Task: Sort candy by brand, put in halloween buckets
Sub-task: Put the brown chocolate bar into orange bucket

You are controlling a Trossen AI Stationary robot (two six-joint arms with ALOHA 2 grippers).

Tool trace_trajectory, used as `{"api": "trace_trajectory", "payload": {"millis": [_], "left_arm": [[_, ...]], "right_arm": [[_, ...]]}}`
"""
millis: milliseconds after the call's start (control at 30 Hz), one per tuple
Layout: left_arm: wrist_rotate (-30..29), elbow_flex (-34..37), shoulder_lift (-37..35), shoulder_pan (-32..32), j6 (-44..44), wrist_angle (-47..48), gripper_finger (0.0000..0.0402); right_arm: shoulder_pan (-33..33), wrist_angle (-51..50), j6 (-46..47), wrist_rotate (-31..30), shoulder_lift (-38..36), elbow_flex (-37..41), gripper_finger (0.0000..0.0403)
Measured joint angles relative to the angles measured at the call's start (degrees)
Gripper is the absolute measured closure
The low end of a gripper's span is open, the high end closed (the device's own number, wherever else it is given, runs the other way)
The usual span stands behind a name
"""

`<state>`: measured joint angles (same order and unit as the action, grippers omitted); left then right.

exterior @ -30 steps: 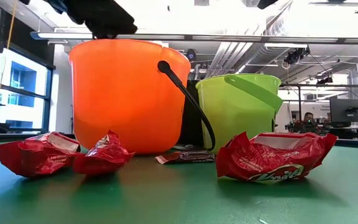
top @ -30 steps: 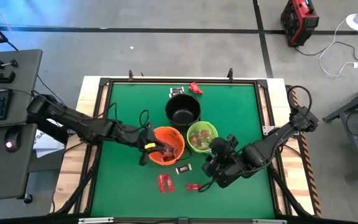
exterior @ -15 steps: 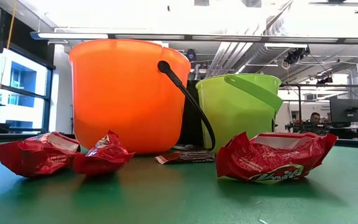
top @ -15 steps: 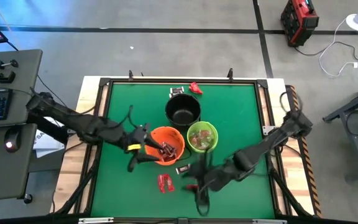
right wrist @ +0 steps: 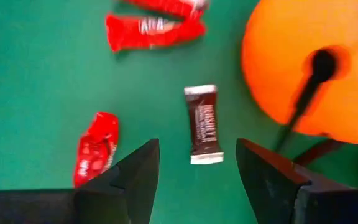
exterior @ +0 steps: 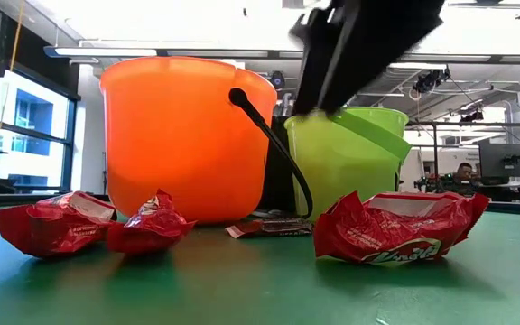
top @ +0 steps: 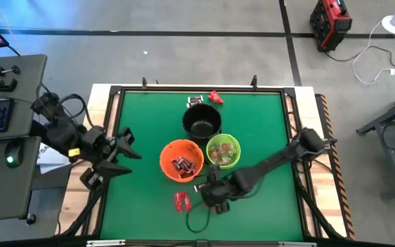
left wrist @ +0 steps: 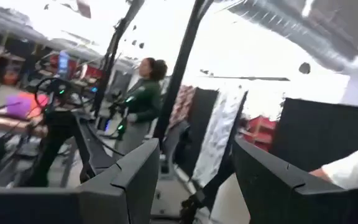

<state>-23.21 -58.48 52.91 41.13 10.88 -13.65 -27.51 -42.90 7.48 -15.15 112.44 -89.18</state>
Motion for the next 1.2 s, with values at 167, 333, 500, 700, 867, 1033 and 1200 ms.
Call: {"api": "trace_trajectory", "payload": {"millis": [167,333,500,700,867,1033,1200], "left_arm": [[-3.1,0.1,0.2,2.3,0.1,2.8,0.0211],[-3.6,0.1,1.7,2.5,1.5,4.2,0.0211],[-3.6,0.1,1.9,2.5,1.5,4.3,0.0211],[-4.0,0.1,1.9,2.5,1.5,4.5,0.0211],[-4.0,0.1,1.9,2.5,1.0,4.9,0.0211],[-4.0,0.1,1.9,2.5,1.0,4.9,0.0211],[-4.0,0.1,1.9,2.5,1.6,4.8,0.0211]], "right_arm": [[3.1,1.8,-1.5,6.7,3.9,0.0,0.0199],[4.7,2.1,-1.5,7.3,6.0,0.0,0.0199],[5.4,2.4,-1.5,7.3,7.5,0.0,0.0199],[5.2,2.4,1.3,7.2,8.5,0.0,0.0199],[4.5,2.4,0.6,4.7,8.5,0.0,0.0199],[4.7,2.5,2.6,4.3,9.0,0.0,0.0199],[5.3,3.1,2.8,7.8,10.8,0.0,0.0199]]}}
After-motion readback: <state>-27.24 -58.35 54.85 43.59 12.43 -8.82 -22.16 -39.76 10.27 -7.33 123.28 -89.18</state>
